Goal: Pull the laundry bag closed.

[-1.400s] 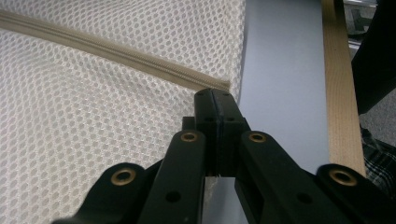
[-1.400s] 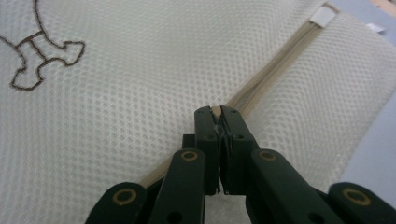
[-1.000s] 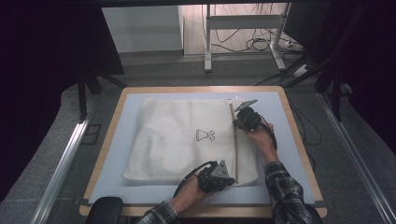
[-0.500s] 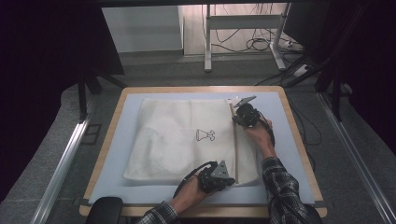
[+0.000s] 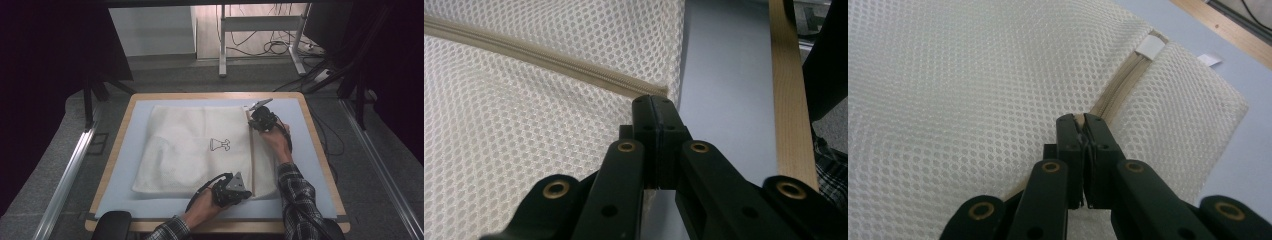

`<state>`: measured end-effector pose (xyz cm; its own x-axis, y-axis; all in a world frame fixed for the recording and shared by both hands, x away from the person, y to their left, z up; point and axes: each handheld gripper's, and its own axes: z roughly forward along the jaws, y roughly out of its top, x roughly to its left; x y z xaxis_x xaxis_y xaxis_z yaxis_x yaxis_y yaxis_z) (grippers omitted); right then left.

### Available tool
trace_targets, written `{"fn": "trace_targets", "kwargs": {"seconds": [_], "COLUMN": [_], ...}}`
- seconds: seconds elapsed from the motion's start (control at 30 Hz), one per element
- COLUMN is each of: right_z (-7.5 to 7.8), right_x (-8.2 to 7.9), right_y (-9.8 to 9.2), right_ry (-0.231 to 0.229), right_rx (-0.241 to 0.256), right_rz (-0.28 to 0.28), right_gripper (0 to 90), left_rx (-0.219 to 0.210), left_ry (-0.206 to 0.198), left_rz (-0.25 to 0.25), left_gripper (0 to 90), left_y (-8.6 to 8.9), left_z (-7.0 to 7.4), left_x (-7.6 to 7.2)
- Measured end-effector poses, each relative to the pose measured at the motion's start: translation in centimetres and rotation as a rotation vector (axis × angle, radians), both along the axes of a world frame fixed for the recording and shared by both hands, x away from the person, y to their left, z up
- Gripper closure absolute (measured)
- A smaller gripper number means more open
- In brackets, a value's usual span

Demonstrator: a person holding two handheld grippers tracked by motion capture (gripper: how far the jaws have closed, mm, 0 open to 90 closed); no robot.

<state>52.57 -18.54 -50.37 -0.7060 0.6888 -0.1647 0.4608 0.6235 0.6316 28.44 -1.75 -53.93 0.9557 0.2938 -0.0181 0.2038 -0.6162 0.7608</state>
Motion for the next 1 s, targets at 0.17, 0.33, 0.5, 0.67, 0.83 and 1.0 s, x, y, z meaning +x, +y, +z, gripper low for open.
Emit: {"fn": "trace_targets", "kwargs": {"seconds": [0.17, 0.33, 0.5, 0.67, 0.83, 1.0], "right_z": [0.0, 0.0, 0.1, 0.1, 0.2, 0.2], "right_x": [0.7, 1.3, 1.9, 2.4, 2.9, 3.4], "right_y": [-0.1, 0.2, 0.5, 0.5, 0.5, 0.6], "right_ry": [0.004, 0.009, -0.001, -0.005, -0.004, -0.007], "right_rx": [0.005, 0.007, -0.006, -0.003, 0.006, 0.009], "right_rz": [-0.001, -0.008, -0.015, -0.024, -0.029, -0.032], "right_gripper": [86.7, 86.8, 86.7, 86.7, 86.6, 86.7], "left_rx": [-0.004, 0.000, 0.003, 0.001, 0.000, -0.002], "left_ry": [0.006, 0.001, -0.014, -0.012, -0.009, -0.006], "left_rz": [0.001, -0.002, 0.001, 0.002, 0.003, 0.004], "left_gripper": [90.0, 90.0, 90.0, 90.0, 90.0, 90.0], "left_y": [0.0, 0.0, 0.0, 0.0, 0.0, 0.0], "left_z": [0.0, 0.0, 0.0, 0.0, 0.0, 0.0], "left_x": [0.0, 0.0, -0.2, -0.2, -0.2, -0.2]}}
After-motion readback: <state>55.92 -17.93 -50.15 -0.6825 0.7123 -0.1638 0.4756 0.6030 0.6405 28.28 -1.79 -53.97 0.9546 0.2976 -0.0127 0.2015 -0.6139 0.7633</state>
